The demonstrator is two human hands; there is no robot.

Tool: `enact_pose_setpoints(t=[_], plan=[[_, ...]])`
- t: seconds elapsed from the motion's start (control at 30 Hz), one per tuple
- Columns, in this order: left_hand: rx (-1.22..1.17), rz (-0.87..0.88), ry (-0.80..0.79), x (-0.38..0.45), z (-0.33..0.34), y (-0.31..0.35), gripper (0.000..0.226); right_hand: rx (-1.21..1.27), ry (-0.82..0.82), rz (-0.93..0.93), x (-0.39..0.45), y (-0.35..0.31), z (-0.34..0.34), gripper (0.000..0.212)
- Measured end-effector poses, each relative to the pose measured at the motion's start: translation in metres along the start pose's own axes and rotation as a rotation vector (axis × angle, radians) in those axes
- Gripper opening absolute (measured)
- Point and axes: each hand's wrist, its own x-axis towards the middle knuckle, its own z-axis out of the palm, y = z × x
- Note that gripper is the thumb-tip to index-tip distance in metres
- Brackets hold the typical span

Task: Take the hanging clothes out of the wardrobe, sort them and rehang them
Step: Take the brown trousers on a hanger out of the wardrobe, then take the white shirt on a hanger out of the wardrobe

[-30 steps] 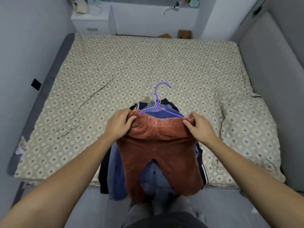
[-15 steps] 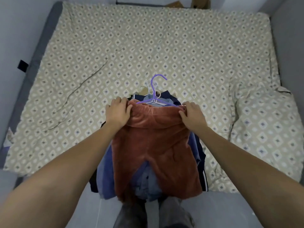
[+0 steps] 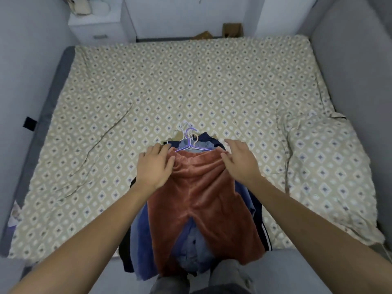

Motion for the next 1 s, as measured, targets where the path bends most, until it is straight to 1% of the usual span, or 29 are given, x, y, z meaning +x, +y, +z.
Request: enact_pose_setpoints(t=[0.1,0.27,0.33,0.47,0.53,0.6,0.8,0.9,1.0], plan=[[0.034,0.191,0.039,-0.006,-0.021,0.015,0.057,-0.027,0.141,0.024,-0.041,-0.013,-0.023,0.046],[0.018,0.487,0.038,-0.026,-0.05,0.047,0.062,-0.011,0.398,0.224,-0.146,-0.025,-0.051,0.049],[0.018,0.6,0.046,-0.04,-0.061,0.066,0.061,-0.03,0.462,0.306,-0.194,-0.028,-0.055,0.049],[-0.012,0.832,0.057,-0.076,-0.076,0.131,0.058,-0.095,0.572,0.456,-0.291,-0.026,-0.066,0.051],[-0.013,0.985,0.044,-0.11,-0.077,0.18,0.059,-0.122,0.659,0.586,-0.356,-0.024,-0.073,0.052],[-0.029,1.061,0.051,-0.127,-0.074,0.21,0.059,-0.134,0.699,0.631,-0.393,-0.027,-0.08,0.054],[-0.073,1.505,0.031,-0.284,-0.065,0.364,0.058,-0.2,0.909,1.005,-0.61,-0.03,-0.083,0.059],[-0.077,1.687,0.002,-0.378,-0.05,0.418,0.06,-0.224,0.972,1.18,-0.709,-0.043,-0.067,0.06],[-0.103,1.846,-0.049,-0.477,-0.037,0.454,0.06,-0.248,1.057,1.307,-0.8,-0.062,-0.045,0.057]])
